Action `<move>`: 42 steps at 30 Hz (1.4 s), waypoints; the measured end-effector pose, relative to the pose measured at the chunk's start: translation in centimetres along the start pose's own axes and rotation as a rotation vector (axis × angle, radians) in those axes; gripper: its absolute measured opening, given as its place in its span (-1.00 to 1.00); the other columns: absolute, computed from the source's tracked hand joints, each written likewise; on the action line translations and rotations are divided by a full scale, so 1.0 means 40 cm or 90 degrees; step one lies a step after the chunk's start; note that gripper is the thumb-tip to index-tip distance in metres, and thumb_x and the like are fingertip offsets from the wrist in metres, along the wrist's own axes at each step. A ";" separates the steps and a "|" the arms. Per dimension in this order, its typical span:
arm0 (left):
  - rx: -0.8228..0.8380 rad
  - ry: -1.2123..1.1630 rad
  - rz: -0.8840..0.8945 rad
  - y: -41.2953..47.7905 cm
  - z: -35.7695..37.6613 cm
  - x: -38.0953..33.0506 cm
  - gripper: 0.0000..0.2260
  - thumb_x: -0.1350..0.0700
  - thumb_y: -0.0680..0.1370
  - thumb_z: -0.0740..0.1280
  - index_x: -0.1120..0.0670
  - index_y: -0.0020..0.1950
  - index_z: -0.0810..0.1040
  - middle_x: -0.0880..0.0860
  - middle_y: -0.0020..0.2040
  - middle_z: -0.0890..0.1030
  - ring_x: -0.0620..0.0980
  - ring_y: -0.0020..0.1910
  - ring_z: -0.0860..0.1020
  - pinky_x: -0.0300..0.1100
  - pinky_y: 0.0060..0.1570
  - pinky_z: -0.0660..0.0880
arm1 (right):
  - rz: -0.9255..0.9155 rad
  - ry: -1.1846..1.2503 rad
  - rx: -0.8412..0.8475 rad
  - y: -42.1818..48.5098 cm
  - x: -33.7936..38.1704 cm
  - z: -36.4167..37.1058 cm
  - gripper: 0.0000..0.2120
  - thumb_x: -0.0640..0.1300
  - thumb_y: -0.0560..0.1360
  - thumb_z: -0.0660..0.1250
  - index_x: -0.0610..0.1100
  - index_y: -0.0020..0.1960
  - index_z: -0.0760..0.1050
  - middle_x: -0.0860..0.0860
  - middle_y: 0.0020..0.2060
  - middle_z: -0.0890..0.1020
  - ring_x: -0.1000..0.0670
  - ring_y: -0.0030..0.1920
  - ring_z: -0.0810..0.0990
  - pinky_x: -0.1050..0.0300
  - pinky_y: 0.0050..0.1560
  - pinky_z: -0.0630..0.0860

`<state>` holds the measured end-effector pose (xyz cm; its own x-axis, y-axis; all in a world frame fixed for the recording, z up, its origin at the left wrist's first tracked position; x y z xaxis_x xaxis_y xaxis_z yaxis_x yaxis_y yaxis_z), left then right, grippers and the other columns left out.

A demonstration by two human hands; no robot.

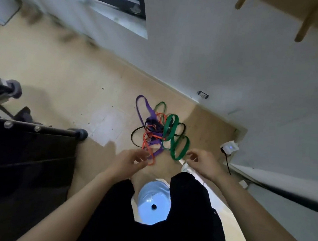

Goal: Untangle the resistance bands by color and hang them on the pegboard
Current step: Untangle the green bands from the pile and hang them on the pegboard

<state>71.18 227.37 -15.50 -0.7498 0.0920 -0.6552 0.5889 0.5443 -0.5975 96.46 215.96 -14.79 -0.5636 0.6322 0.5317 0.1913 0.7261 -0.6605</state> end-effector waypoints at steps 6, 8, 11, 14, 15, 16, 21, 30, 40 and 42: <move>0.039 0.050 0.020 0.424 0.075 0.191 -0.71 -0.01 0.54 0.41 -0.03 0.25 0.64 -0.21 -0.09 0.63 -0.22 -0.11 0.59 -0.22 0.01 0.55 | 0.049 0.013 0.003 0.417 -0.140 0.096 -0.70 -0.14 0.54 0.38 -0.04 0.27 0.57 0.03 -0.04 0.64 0.05 -0.05 0.59 0.17 -0.04 0.51; 0.052 0.071 0.026 0.573 0.123 0.298 -0.74 0.02 0.57 0.41 -0.01 0.25 0.63 -0.16 -0.05 0.64 -0.18 -0.09 0.59 -0.16 0.03 0.55 | 0.053 0.011 0.011 0.569 -0.197 0.174 -0.69 -0.14 0.55 0.39 -0.04 0.29 0.56 0.03 -0.02 0.65 0.04 -0.01 0.60 0.17 0.00 0.51; 0.042 0.104 0.018 0.804 0.213 0.475 -0.75 0.05 0.55 0.42 -0.01 0.22 0.64 -0.06 0.00 0.70 -0.05 -0.04 0.64 -0.10 -0.01 0.54 | 0.065 0.019 0.019 0.812 -0.308 0.309 -0.70 -0.13 0.55 0.39 -0.05 0.27 0.57 0.09 -0.07 0.64 0.07 0.00 0.61 0.19 0.03 0.52; 0.039 0.125 0.009 1.020 0.328 0.622 -0.71 0.01 0.56 0.41 -0.05 0.28 0.62 -0.09 0.08 0.69 -0.12 -0.01 0.60 -0.19 -0.04 0.45 | 0.072 0.008 0.036 1.042 -0.430 0.448 -0.68 -0.11 0.55 0.39 -0.06 0.30 0.55 0.07 -0.09 0.66 0.03 -0.02 0.64 0.04 0.11 0.58; 0.032 0.125 0.002 1.086 0.365 0.661 -0.69 -0.02 0.57 0.40 -0.05 0.31 0.59 -0.09 0.13 0.69 -0.12 0.03 0.59 -0.20 -0.01 0.45 | 0.078 0.014 0.031 1.113 -0.467 0.485 -0.66 -0.10 0.55 0.39 -0.06 0.33 0.54 0.06 -0.08 0.66 0.02 -0.02 0.64 0.00 0.13 0.59; 0.017 0.122 0.001 1.147 0.400 0.695 -0.67 -0.05 0.58 0.38 -0.05 0.34 0.57 -0.08 0.16 0.68 -0.09 0.09 0.61 -0.19 0.03 0.48 | 0.085 0.027 0.016 1.178 -0.500 0.515 -0.63 -0.10 0.56 0.39 -0.06 0.36 0.51 0.05 -0.04 0.66 0.01 -0.01 0.63 -0.01 0.16 0.58; -0.123 0.186 -0.001 1.342 0.579 0.789 -0.54 -0.31 0.50 0.35 -0.08 0.29 0.56 -0.05 0.10 0.67 0.00 0.09 0.63 -0.10 -0.05 0.55 | 0.003 -0.070 -0.178 1.405 -0.619 0.563 -0.37 -0.09 0.54 0.39 0.06 0.55 0.25 -0.06 0.31 0.44 -0.10 0.21 0.54 -0.07 0.25 0.54; -0.136 -0.015 -0.033 1.318 0.623 0.802 -0.84 0.11 0.53 0.47 -0.04 0.04 0.55 -0.05 0.00 0.63 0.01 0.03 0.59 -0.09 0.05 0.50 | -0.054 -0.321 -0.103 1.384 -0.633 0.549 -0.41 0.00 0.56 0.35 0.03 0.54 0.27 -0.13 0.35 0.40 -0.20 0.35 0.39 -0.09 0.36 0.40; -0.044 -0.294 0.099 1.071 0.393 0.488 -0.74 0.23 0.49 0.49 0.13 0.11 0.48 0.19 -0.01 0.64 0.11 -0.09 0.64 -0.01 -0.03 0.58 | -0.180 -0.323 -0.227 1.130 -0.437 0.399 -0.51 0.08 0.54 0.39 0.09 0.45 0.41 -0.08 0.26 0.50 -0.16 0.29 0.42 -0.10 0.29 0.42; -0.054 -0.283 0.142 1.006 0.336 0.418 -0.67 0.24 0.45 0.54 0.14 0.12 0.47 0.21 -0.04 0.65 0.13 -0.10 0.64 0.03 0.03 0.58 | -0.219 -0.265 -0.272 1.074 -0.397 0.358 -0.57 0.08 0.54 0.39 0.08 0.39 0.47 -0.06 0.16 0.57 -0.14 0.21 0.50 -0.09 0.20 0.47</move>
<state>86.40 239.60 -56.74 -0.3972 -0.1400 -0.9070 0.6793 0.6197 -0.3932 102.11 233.26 -59.19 -0.8947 0.2520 0.3688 0.1978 0.9638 -0.1788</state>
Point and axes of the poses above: each hand's wrist, its own y-axis towards the middle knuckle, its own z-axis out of the palm, x = y × z, the point moved 5 cm from there along y, towards the middle knuckle
